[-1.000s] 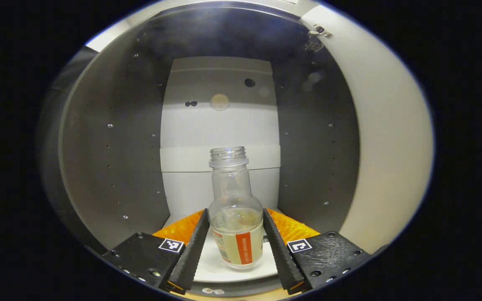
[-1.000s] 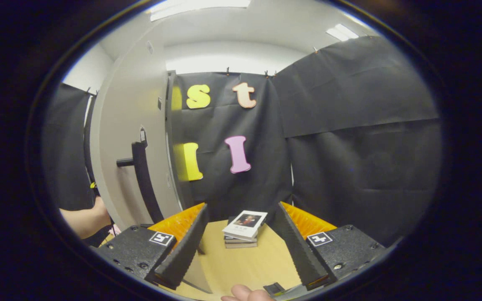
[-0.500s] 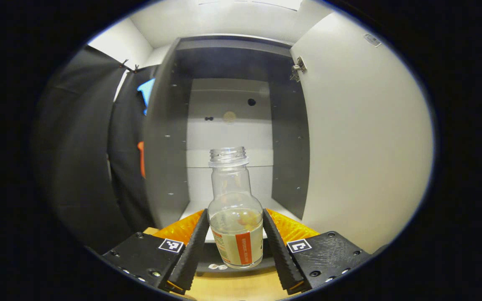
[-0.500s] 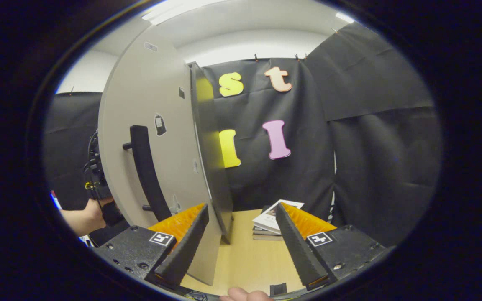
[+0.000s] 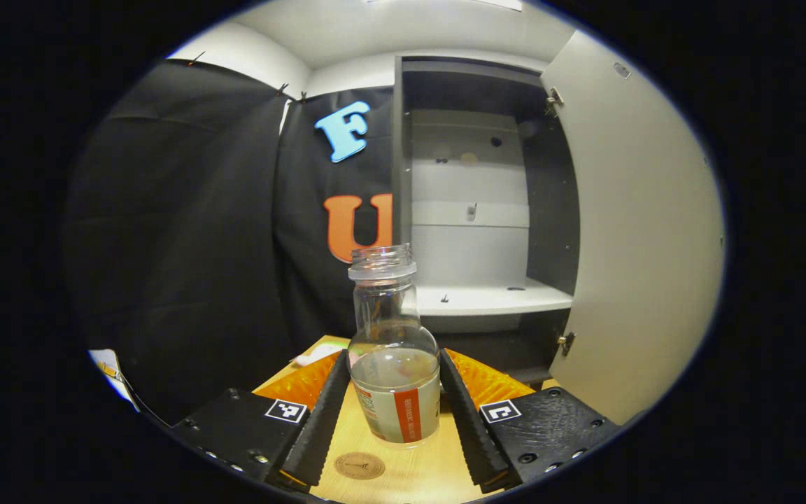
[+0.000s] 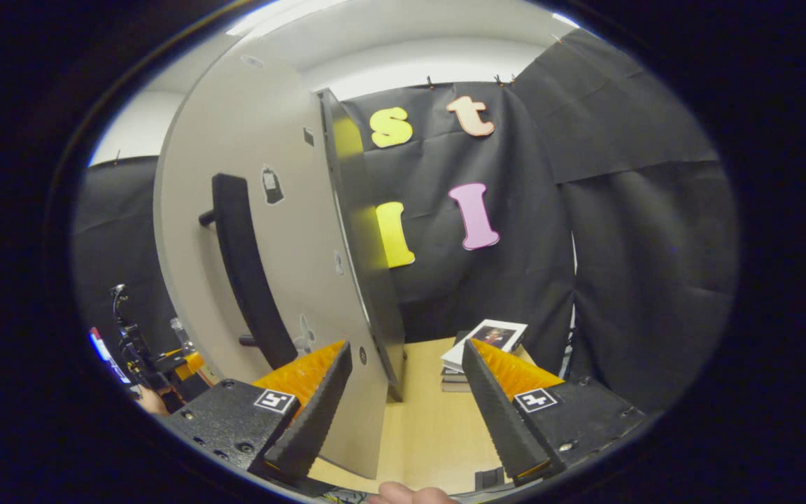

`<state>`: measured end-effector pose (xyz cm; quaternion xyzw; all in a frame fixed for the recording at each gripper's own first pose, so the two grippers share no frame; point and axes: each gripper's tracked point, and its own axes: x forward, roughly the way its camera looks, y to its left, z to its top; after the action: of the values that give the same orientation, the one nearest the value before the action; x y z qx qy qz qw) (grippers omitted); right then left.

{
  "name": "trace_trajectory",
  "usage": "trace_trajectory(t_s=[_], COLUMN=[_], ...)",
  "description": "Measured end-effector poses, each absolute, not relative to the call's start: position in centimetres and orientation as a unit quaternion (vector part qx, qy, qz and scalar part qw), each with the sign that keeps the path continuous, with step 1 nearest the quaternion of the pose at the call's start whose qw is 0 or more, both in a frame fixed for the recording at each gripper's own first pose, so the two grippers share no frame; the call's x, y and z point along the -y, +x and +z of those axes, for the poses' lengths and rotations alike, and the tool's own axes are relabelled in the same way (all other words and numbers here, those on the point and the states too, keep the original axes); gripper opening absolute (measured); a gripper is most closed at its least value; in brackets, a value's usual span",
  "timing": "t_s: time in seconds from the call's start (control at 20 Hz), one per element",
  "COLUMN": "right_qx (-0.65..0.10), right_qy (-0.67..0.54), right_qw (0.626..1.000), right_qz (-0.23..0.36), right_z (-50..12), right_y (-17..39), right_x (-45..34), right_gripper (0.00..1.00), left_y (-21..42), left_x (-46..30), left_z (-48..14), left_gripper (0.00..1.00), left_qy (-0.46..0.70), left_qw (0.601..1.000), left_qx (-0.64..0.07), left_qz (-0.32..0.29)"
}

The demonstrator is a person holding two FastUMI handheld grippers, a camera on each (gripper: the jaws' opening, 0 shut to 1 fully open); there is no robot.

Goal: Open the cabinet door with the right hand, grasp the bottle in the cabinet with the left hand and place it on the coaster, then close the cabinet door with the right hand.

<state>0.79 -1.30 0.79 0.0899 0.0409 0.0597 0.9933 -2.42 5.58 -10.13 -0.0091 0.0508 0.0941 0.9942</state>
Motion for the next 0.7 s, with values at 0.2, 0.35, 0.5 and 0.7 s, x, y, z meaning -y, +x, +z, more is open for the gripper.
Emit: trace_trajectory(t_s=[0.2,0.35,0.5,0.7], right_qx=[-0.063,-0.095,-0.121,-0.145], right_qy=[0.059,0.037,0.046,0.047], right_qw=[0.995,0.994,0.991,0.988], right_qz=[0.049,0.042,0.032,0.014], right_z=[-1.4,-3.6,-5.0,-6.4], right_y=[0.3,0.3,1.3,2.1], right_x=[-0.4,-1.6,-1.7,-1.5], right_gripper=[0.99,0.99,0.98,0.98], left_y=[-2.9,-2.6,-1.5,-0.8], left_x=[-9.2,-11.4,-11.8,-11.4], left_z=[-16.8,-22.2,-27.1,-30.4], left_gripper=[0.75,0.75,0.75,0.75], left_qy=[-0.018,-0.012,0.017,0.018], left_qw=[0.988,0.981,0.977,0.978], left_qx=[-0.062,-0.081,-0.104,-0.110], left_qz=[0.143,0.178,0.186,0.175])
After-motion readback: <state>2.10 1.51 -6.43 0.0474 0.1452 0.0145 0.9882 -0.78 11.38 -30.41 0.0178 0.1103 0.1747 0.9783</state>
